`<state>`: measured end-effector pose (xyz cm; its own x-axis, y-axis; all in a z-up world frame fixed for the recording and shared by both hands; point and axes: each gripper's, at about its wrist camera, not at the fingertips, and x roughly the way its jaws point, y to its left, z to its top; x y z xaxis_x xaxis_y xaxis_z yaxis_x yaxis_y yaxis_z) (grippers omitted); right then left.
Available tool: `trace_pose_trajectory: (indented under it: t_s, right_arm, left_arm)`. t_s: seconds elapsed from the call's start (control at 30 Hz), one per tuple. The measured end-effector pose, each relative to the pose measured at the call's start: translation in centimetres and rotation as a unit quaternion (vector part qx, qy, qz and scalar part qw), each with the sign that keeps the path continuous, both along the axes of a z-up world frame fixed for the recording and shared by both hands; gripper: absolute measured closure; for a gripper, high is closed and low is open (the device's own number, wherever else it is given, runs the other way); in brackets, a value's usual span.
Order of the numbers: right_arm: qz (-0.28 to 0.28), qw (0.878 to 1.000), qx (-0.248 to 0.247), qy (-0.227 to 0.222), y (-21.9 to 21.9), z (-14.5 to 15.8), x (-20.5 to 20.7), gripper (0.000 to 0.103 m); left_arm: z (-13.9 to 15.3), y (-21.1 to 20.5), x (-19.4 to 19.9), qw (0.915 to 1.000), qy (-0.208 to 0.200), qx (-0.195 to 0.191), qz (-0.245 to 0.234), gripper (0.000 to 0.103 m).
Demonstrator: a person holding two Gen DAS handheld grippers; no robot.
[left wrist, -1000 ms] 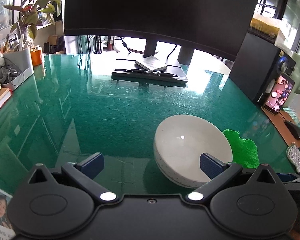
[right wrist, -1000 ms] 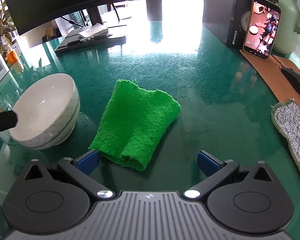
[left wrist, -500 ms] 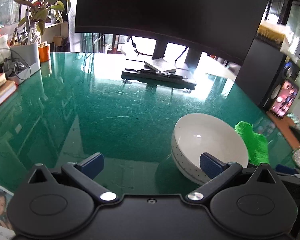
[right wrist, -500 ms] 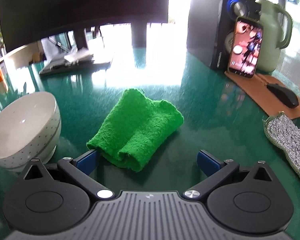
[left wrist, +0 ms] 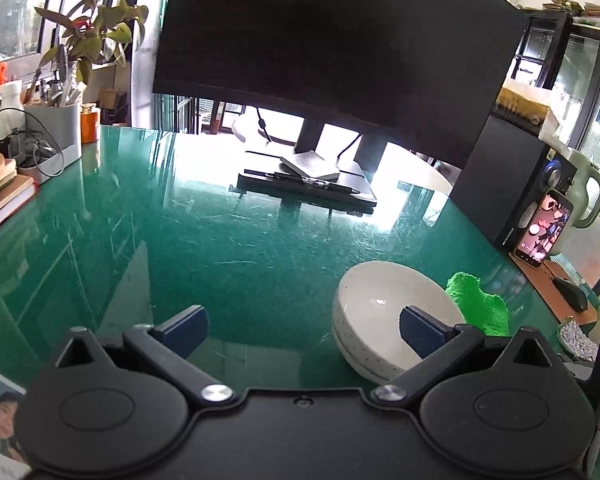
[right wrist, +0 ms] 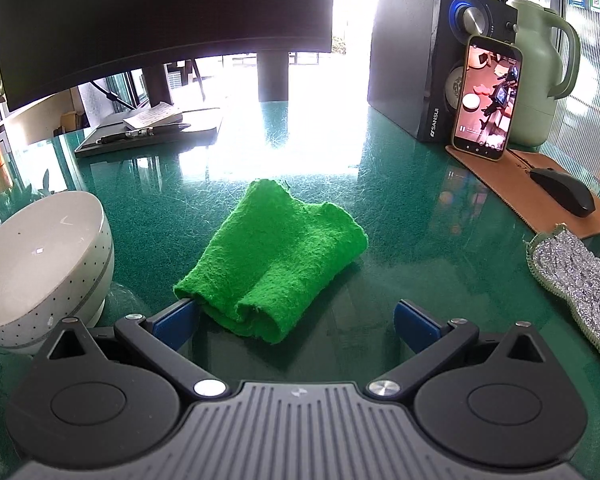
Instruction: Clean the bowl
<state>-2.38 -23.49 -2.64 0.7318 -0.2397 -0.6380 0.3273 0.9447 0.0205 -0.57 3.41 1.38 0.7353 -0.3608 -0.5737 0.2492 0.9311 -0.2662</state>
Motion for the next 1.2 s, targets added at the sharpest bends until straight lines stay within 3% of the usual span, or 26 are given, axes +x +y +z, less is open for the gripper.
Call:
trace_pose_trajectory:
  t_s: [0.53,1.2]
  right_arm:
    - [-0.001,1.000,-0.001,0.000,0.1,-0.2,0.0,0.000]
    - [-0.009,1.000,-0.001,0.000,0.1,-0.2,0.2,0.000]
  left_arm:
    - [-1.0,2.7,-0.3,0.9974,0.020,-0.008,0.069,0.000]
    - [-0.4,2.5,-0.4,0.9986,0.012,-0.007,0.051,0.000]
